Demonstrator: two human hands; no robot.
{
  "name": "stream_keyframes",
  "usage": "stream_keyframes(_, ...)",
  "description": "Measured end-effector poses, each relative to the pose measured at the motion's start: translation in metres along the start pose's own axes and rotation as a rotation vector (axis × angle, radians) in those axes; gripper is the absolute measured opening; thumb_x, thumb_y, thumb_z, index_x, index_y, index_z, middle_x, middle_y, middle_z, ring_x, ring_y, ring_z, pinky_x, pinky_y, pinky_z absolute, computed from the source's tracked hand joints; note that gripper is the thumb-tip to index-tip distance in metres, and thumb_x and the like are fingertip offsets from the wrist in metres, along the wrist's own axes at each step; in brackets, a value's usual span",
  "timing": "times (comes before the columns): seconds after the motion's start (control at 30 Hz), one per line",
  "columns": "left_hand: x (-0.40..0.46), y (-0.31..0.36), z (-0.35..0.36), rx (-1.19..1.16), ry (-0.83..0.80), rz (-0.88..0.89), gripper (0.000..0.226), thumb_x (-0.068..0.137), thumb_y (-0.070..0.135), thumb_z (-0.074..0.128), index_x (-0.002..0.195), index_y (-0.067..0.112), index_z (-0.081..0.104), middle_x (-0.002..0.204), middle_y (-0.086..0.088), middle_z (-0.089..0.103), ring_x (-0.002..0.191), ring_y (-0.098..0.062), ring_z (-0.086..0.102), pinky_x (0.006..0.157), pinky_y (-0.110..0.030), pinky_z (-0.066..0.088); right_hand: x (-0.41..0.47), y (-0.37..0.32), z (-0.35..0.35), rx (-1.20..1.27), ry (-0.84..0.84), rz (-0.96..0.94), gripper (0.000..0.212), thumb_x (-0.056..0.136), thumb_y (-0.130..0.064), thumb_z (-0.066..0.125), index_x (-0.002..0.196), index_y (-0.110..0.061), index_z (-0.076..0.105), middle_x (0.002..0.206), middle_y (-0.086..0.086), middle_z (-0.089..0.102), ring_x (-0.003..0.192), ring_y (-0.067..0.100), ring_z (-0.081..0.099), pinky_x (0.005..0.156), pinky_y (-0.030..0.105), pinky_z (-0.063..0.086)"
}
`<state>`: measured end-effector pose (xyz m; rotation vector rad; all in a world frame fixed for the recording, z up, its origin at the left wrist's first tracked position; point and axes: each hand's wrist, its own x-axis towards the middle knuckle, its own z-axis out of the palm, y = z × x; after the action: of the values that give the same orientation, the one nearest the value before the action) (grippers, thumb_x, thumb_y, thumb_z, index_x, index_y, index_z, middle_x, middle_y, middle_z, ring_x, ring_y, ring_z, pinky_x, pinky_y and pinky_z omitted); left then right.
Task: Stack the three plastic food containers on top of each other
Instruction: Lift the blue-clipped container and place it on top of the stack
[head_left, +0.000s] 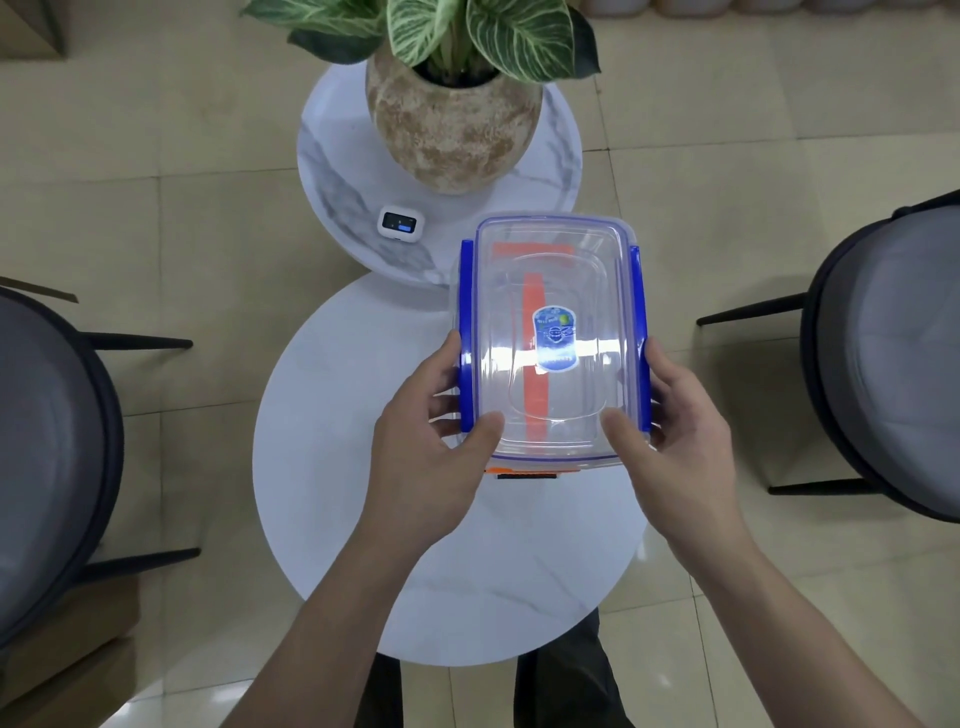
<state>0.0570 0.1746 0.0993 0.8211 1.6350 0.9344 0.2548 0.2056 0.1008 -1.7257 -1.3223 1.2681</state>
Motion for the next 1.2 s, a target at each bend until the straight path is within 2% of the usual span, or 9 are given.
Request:
stream_keyframes(0.2,0.0,0.0,-0.003,0.055,-0.017,0.033,0.072,0.086,0.017,0.074,0.146,0.039,0.041,0.118,0.025,0.059,0.105,0.001,0.061,0.071,-0.01,0.056,-0.003,0.004,0.0,0.086,0.026,0.033,0.055,0.09,-0.008,0.069,0.14,-0.021,0.049,0.135,0.001,0.06,0.121,0.022,0.062,0.086,0.052,0.059)
stream_keyframes(0.33,0.0,-0.001,-0.003,0.095,-0.011,0.057,0.074,0.086,0.02,0.073,0.149,0.036,0.038,0.125,0.016,0.06,0.107,-0.007,0.062,0.076,-0.011,0.056,-0.005,0.004,0.002,0.104,0.049,0.049,0.051,0.089,-0.01,0.071,0.135,-0.016,0.051,0.134,0.0,0.061,0.121,0.022,0.062,0.086,0.053,0.059)
stream_keyframes(0.63,-0.004,-0.001,-0.002,0.081,0.023,0.045,0.068,0.085,0.028,0.074,0.144,0.037,0.041,0.129,0.016,0.057,0.106,-0.005,0.061,0.07,-0.004,0.052,-0.011,0.004,0.004,0.117,0.083,0.057,0.053,0.088,-0.02,0.072,0.136,-0.017,0.051,0.132,-0.003,0.063,0.12,0.021,0.063,0.086,0.052,0.059)
stream_keyframes(0.87,-0.012,-0.012,-0.002,-0.044,0.142,-0.098,0.074,0.075,0.041,0.077,0.14,0.031,0.044,0.127,0.016,0.056,0.102,-0.007,0.064,0.064,-0.007,0.054,-0.018,0.005,0.011,0.268,0.119,0.135,0.062,0.079,-0.032,0.072,0.137,-0.018,0.054,0.127,0.002,0.068,0.118,0.024,0.065,0.09,0.057,0.056)
stream_keyframes(1.0,-0.015,-0.015,-0.002,-0.075,0.169,-0.117,0.077,0.069,0.048,0.074,0.138,0.029,0.045,0.127,0.014,0.057,0.106,-0.011,0.065,0.066,-0.009,0.055,-0.019,0.008,0.012,0.268,0.142,0.147,0.056,0.082,-0.029,0.072,0.134,-0.016,0.056,0.128,0.002,0.068,0.119,0.022,0.065,0.089,0.051,0.058)
stream_keyframes(1.13,-0.014,-0.017,-0.005,-0.082,0.187,-0.115,0.066,0.075,0.046,0.07,0.135,0.03,0.048,0.122,0.016,0.059,0.102,-0.008,0.066,0.065,-0.008,0.053,-0.019,0.014,0.012,0.298,0.207,0.169,0.041,0.09,-0.024,0.068,0.13,-0.016,0.059,0.124,0.005,0.069,0.116,0.021,0.066,0.085,0.039,0.06)
stream_keyframes(1.2,-0.013,-0.024,-0.009,-0.061,0.205,-0.129,0.053,0.084,0.047,0.064,0.132,0.029,0.051,0.122,0.014,0.062,0.104,-0.012,0.066,0.076,-0.016,0.056,-0.021,0.017,0.01,0.318,0.276,0.189,0.031,0.096,-0.023,0.062,0.126,-0.014,0.061,0.115,0.003,0.071,0.108,0.02,0.068,0.085,0.034,0.058)
